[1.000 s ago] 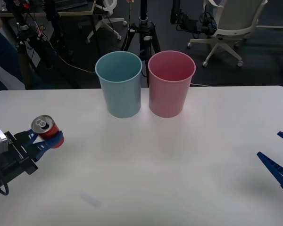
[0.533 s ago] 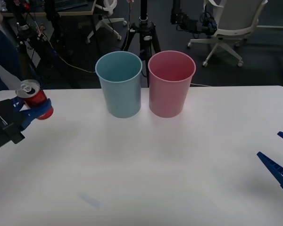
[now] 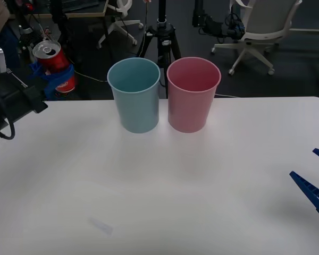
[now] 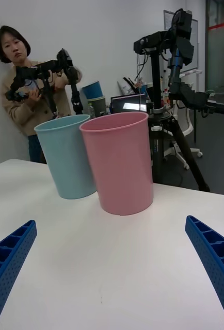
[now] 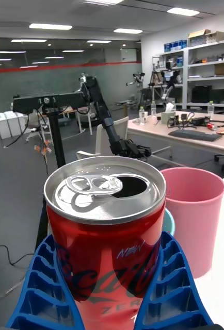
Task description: Grasp the object on the table and drop it into the matching bin: aluminum can to the light blue bin, PET bottle to the pink bin.
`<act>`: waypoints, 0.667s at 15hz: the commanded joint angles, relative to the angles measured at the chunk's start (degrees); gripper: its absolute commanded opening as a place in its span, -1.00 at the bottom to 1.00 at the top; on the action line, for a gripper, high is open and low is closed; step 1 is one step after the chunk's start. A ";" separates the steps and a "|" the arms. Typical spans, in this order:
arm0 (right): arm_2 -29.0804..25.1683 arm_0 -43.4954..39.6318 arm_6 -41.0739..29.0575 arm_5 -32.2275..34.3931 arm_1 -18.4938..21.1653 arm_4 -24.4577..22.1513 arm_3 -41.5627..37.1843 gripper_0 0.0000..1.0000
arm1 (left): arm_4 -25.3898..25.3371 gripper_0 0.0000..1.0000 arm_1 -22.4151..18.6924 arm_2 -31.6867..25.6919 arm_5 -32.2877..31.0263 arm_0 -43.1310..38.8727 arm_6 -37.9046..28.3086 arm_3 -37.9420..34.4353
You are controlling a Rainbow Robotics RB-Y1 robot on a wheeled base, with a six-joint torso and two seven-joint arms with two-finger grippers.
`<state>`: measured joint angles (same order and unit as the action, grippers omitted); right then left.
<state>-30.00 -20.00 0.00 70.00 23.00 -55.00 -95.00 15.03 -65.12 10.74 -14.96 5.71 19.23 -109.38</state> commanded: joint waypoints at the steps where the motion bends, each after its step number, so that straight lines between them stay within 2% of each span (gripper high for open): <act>1: 0.00 0.00 0.00 0.00 0.00 0.00 0.00 1.00 | -1.59 -0.76 -0.01 7.72 1.08 9.85 -0.33 5.06; 4: 0.00 0.00 0.00 0.00 0.00 0.00 0.00 1.00 | -3.87 -0.76 1.93 17.47 1.08 22.15 0.11 12.61; 6: 0.00 0.00 0.00 0.00 0.00 0.00 0.00 1.00 | -3.43 -0.76 5.97 21.43 0.64 29.01 0.55 18.77; 10: 0.00 0.00 0.00 0.00 0.00 0.00 0.00 1.00 | -3.35 -0.75 10.45 26.79 -0.07 37.09 0.63 27.29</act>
<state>-30.00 -20.00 0.00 70.00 23.00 -55.00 -95.00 11.74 -55.50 36.81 -14.98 41.65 19.79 -83.49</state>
